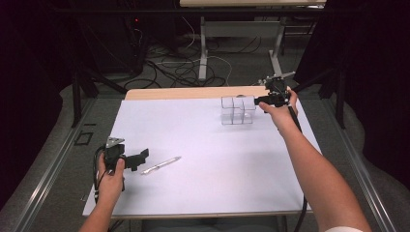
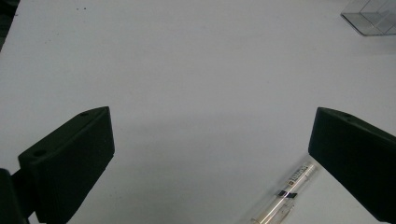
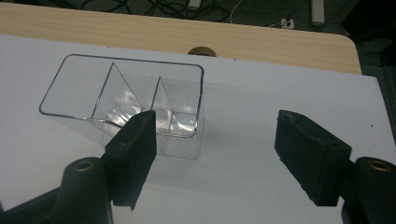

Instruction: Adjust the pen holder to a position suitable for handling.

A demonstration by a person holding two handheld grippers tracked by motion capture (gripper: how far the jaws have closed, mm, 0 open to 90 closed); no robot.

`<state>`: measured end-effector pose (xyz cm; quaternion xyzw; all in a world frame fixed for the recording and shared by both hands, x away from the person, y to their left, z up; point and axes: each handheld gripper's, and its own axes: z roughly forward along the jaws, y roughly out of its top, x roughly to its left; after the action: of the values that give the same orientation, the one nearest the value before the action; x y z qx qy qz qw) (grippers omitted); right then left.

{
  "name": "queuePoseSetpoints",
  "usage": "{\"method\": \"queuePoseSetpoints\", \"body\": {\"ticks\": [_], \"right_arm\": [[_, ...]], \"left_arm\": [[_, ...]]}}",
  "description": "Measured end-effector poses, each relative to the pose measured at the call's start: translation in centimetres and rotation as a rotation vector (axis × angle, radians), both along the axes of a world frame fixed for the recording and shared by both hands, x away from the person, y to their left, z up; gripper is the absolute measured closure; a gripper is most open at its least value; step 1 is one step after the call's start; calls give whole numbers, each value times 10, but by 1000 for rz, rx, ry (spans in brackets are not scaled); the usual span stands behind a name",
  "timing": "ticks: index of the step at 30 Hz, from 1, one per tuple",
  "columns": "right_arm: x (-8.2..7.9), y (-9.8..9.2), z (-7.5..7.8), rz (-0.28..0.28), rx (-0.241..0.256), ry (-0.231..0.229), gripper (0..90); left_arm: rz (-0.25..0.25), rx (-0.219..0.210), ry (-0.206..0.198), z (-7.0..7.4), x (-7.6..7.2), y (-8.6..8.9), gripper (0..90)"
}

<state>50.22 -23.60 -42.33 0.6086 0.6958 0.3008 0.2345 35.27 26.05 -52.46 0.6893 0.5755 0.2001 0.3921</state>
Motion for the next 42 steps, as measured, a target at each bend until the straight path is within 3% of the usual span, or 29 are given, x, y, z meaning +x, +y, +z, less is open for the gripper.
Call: {"method": "queuePoseSetpoints", "body": {"ticks": [4,8,17,24,33,42], "right_arm": [[8,1,-5,3,1,11,327],[16,2,-10,-4,20,36,419],[30,6,-18,0,38,42,502],[38,10,-31,5,34,81,561],[47,18,-46,23,5,74,662],[52,18,-55,3,13,79,775]], "left_arm": [[-1,-2,1,0,0,-1,2],[0,-1,4,0,0,-1,2],[5,-9,3,0,-1,0,2],[8,-13,7,0,-1,0,3],[18,-18,10,0,-3,1,4],[22,-29,16,-1,-4,1,4]]}}
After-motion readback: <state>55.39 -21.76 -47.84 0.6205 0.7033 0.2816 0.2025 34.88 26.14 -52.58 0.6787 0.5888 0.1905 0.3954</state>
